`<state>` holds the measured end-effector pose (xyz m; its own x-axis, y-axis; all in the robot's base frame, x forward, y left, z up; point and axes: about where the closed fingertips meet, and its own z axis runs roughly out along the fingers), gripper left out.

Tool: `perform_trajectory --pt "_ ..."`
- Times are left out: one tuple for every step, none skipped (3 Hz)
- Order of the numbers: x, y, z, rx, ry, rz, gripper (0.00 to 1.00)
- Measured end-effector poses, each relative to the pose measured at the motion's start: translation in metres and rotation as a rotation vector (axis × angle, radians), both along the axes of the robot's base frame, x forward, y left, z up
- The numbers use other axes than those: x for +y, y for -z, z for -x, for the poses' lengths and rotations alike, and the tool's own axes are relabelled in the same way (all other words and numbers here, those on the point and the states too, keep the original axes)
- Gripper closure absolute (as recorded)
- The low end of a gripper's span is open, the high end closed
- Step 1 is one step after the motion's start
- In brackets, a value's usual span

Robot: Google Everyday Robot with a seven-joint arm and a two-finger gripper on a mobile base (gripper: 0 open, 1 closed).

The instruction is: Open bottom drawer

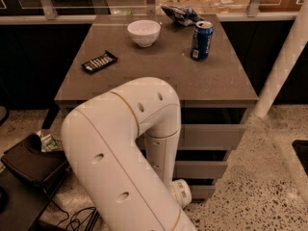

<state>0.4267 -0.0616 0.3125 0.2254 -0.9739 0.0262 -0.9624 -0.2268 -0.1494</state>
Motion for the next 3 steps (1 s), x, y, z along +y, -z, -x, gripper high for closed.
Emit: perform_trajectory --pt "0.001 0.001 -0.002 -0.001 0.001 0.006 0.00" --pt "0.005 0.008 -0.004 0.016 0.017 -0.030 0.00" --pt "0.013 0.021 -0.007 0.020 0.060 -0.127 0.00"
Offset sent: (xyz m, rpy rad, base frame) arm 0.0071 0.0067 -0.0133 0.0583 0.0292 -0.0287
